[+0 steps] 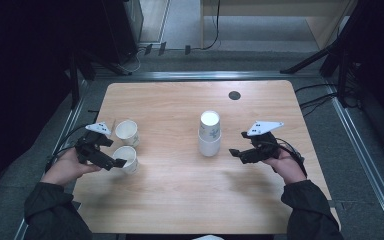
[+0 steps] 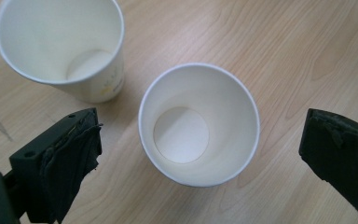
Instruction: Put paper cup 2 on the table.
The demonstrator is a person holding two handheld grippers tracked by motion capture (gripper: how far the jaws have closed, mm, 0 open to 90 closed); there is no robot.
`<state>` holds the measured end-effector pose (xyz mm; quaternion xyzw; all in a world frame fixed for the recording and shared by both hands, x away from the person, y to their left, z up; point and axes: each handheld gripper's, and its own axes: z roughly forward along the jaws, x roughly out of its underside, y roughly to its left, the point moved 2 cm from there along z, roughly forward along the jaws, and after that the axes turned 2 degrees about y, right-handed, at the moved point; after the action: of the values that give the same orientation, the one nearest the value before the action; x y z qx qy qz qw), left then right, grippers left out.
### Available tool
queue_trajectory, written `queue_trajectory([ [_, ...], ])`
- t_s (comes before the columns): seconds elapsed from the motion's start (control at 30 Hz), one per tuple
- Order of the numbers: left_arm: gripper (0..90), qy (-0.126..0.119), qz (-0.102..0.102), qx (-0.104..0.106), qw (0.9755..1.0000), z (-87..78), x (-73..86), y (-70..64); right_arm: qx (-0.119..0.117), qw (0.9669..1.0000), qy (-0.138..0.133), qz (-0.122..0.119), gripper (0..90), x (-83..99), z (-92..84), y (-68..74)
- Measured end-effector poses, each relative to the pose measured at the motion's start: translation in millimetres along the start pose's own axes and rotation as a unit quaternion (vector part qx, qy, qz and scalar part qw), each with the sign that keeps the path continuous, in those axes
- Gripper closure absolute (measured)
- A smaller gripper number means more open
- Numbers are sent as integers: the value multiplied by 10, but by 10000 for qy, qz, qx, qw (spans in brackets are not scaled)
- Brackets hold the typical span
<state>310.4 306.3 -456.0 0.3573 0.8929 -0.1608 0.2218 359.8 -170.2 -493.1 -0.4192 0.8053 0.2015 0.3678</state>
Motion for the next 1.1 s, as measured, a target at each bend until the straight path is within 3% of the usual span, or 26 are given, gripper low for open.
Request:
queue_trajectory([
  [0.13, 0, -409, -129, 127, 9990, -127, -86, -24, 13, 10000, 13, -21, 212, 1, 0, -2],
  [0.33, 0, -628, -11, 141, 9979, -134, -289, -165, 16, 10000, 26, -36, 212, 5, -5, 0],
  [0.43, 0, -672, 184, 199, 9974, -59, -401, -281, 35, 10000, 34, -69, 212, 7, -19, 11],
  [0.47, 0, -665, 249, 114, 9974, -36, -428, -303, 26, 10000, 28, -82, 212, 9, -24, 17],
  [0.57, 0, -607, 228, -2, 9979, 53, -532, -367, 19, 9999, 31, -123, 212, 13, -36, 25],
  [0.7, 0, -664, 222, 217, 9973, 142, -658, -474, 17, 9999, 29, -152, 212, 22, -46, 39],
  [0.8, 0, -761, 254, 512, 9955, 222, -739, -558, 3, 9999, 44, -140, 212, 31, -63, 60],
  [0.87, 0, -793, 272, 556, 9949, 282, -780, -603, 23, 9998, 34, -177, 209, 36, -66, 70],
  [0.97, 0, -691, 242, 474, 9962, 404, -870, -683, 37, 9998, 67, -194, 208, 52, -70, 99],
  [1.1, 0, -681, 183, 569, 9959, 545, -949, -777, 0, 9998, 37, -208, 208, 54, -74, 145],
])
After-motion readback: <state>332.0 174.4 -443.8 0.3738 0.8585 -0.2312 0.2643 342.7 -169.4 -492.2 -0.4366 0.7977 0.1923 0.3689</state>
